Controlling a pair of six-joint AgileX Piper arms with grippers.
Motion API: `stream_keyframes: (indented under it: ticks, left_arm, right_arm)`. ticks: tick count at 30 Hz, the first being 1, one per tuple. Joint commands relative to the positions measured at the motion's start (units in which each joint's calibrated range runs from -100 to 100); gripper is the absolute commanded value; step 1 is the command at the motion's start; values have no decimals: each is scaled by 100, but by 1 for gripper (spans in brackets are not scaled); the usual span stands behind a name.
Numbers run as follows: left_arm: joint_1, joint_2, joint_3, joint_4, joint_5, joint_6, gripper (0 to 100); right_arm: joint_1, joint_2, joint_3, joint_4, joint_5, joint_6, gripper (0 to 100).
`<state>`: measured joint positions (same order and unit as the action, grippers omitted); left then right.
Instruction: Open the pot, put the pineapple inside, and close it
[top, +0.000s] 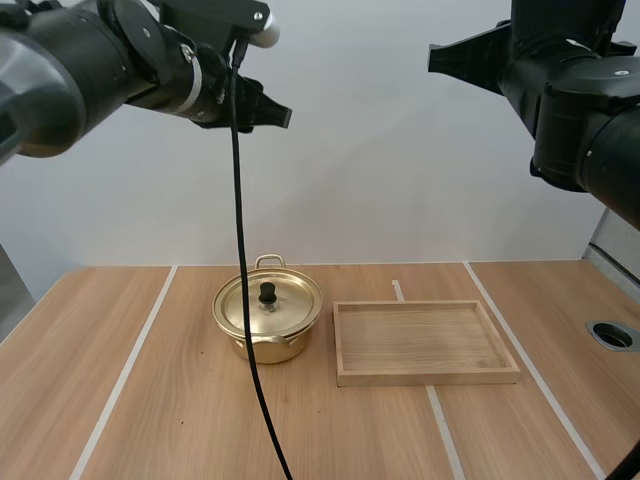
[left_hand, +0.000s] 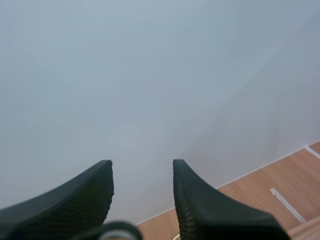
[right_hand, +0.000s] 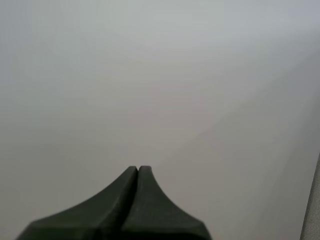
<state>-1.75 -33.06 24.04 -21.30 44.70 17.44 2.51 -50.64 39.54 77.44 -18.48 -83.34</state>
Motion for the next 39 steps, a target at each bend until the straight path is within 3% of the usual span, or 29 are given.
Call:
stream_keyframes:
  ticks: [1,4,9,15,24,34,39]
  left_arm:
    - [-6,-352,-61,-73,-283,-18,44]
    - [-6,-646,-61,-73,-300,-18,0]
    - [-6,-1088,-61,-73,-577,-18,0]
    - [-6,-1525,-61,-73,-917,-140,0]
    - [246,-2203,496,-73,-1990,-826,0]
    - [279,-3465,1906,-73,-2465,-1322,0]
    - [279,-4134,2760,81,-2465,-1322,0]
  right_arm:
    - [-32,-73,-5,23,77,-73,0]
    - [-32,-73,-5,10,77,-87,0]
    - [-32,-73,-5,-62,383,-96,0]
    - [-32,-216,-5,-99,1638,-199,0]
    - [-32,-756,105,307,1848,-164,0]
    - [-32,-1879,1280,603,2061,-164,0]
    - [-32,-2558,2058,442,2061,-174,0]
